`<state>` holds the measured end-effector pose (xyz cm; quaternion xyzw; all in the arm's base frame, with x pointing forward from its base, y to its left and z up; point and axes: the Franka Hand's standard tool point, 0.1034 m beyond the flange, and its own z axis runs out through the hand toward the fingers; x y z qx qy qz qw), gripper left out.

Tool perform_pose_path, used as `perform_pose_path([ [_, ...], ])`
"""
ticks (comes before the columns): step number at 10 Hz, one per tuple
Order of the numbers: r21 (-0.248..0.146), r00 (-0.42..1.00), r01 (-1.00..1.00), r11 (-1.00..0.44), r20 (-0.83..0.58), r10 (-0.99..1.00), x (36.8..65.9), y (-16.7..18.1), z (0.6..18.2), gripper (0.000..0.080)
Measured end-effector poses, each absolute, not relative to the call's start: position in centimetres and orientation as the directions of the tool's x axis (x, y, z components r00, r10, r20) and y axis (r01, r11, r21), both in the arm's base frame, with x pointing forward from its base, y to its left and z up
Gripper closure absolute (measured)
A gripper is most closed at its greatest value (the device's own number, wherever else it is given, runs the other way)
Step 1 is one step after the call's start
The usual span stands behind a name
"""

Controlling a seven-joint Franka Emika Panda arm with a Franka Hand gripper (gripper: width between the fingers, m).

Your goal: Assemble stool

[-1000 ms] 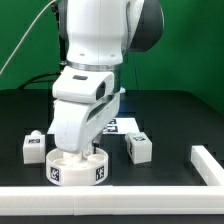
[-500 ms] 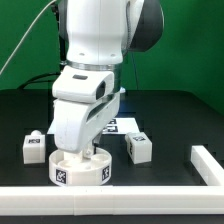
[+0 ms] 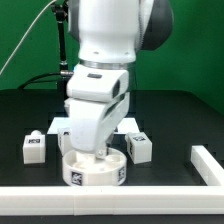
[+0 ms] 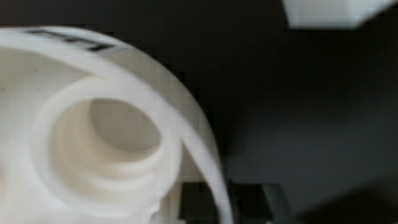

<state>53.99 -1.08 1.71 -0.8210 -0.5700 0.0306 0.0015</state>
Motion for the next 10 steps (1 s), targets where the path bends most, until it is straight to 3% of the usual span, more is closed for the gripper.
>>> perform_pose_path([
  [4, -0.032, 0.301, 0.953, -0.302, -0.032, 0.953, 56.0, 2.9, 1.4, 0.0768],
  [10, -0.020, 0.367, 0.930, -0.367, -0.016, 0.930, 57.8, 7.5, 1.4, 0.0768],
])
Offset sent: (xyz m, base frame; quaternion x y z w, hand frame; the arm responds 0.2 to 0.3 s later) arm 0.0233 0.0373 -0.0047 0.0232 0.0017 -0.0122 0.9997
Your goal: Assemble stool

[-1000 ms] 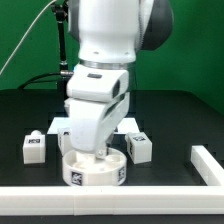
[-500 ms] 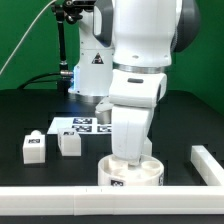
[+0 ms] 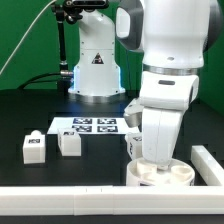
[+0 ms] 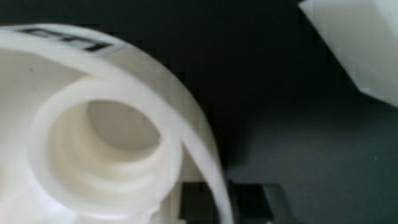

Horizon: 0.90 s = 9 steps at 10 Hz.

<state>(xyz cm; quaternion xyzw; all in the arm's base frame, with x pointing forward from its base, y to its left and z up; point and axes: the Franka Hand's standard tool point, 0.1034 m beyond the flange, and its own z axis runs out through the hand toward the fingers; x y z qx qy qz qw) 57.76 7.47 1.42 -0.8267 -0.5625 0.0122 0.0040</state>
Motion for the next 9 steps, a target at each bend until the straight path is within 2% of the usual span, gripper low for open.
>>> perform_pose_path([
  [4, -0.017, 0.407, 0.913, -0.407, -0.011, 0.913, 57.7, 9.9, 1.6, 0.0768],
  [9, -0.020, 0.425, 0.905, -0.426, -0.011, 0.905, 57.5, 10.3, 1.5, 0.0768],
])
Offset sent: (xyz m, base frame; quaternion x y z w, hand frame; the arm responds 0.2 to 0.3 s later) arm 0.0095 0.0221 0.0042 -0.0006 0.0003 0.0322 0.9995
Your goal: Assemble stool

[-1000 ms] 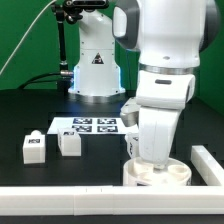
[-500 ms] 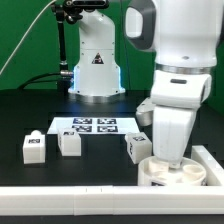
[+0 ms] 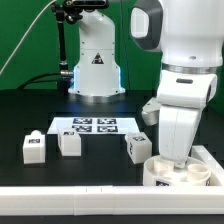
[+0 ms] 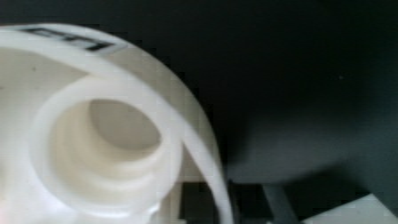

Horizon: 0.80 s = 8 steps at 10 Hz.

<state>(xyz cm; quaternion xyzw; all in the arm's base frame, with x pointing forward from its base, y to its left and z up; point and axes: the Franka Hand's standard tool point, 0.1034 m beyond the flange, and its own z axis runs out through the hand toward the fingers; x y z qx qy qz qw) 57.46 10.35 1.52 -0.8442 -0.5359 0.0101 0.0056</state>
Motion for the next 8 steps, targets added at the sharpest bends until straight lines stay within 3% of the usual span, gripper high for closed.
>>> perform_pose_path([
  [1, -0.020, 0.425, 0.905, -0.426, -0.011, 0.905, 57.5, 10.3, 1.5, 0.0768],
  [2, -0.020, 0.426, 0.905, -0.426, -0.011, 0.905, 57.5, 10.3, 1.5, 0.0548],
  [3, -0.020, 0.420, 0.907, -0.420, -0.011, 0.908, 57.5, 10.2, 1.6, 0.0548],
  [4, -0.022, 0.404, 0.914, -0.404, -0.017, 0.915, 57.6, 9.7, 2.0, 0.0367],
  [5, -0.014, 0.406, 0.914, -0.406, -0.014, 0.914, 57.8, 9.8, 2.7, 0.0237],
  [6, -0.007, 0.404, 0.915, -0.404, -0.012, 0.915, 58.1, 9.8, 3.4, 0.0237],
  [7, 0.002, 0.405, 0.914, -0.405, -0.013, 0.914, 58.3, 9.8, 4.5, 0.0168],
  [8, 0.018, 0.415, 0.910, -0.415, -0.006, 0.910, 58.6, 9.8, 5.7, 0.0155],
])
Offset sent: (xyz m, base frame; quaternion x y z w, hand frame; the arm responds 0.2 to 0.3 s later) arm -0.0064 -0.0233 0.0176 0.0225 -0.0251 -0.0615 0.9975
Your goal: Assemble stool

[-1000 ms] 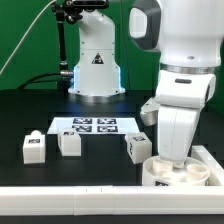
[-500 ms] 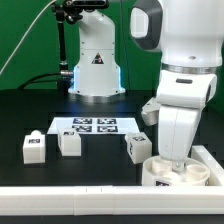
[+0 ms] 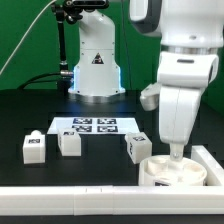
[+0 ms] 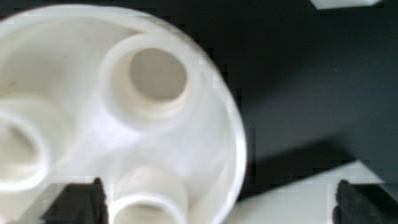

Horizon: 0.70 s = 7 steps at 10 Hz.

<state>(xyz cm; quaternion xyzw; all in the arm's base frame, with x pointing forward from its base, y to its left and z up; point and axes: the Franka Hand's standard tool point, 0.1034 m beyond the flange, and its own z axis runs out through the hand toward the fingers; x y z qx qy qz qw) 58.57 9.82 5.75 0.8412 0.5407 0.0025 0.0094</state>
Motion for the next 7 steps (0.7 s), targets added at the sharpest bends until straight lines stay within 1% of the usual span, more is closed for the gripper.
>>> perform_pose_path([
  [2, 0.063, 0.438, 0.897, -0.438, 0.018, 0.899, 57.7, 8.7, 7.4, 0.0151],
  [3, 0.072, 0.449, 0.890, -0.450, 0.019, 0.893, 57.9, 7.8, 8.0, 0.0151],
  [4, 0.077, 0.453, 0.888, -0.453, 0.021, 0.891, 57.6, 7.0, 7.8, 0.0151],
  [5, 0.083, 0.445, 0.892, -0.445, 0.021, 0.895, 56.4, 5.4, 7.4, 0.0151],
  [6, 0.079, 0.455, 0.887, -0.455, 0.018, 0.890, 55.4, 3.8, 7.3, 0.0151],
  [7, 0.076, 0.478, 0.875, -0.478, 0.018, 0.878, 55.3, 3.7, 7.2, 0.0151],
])
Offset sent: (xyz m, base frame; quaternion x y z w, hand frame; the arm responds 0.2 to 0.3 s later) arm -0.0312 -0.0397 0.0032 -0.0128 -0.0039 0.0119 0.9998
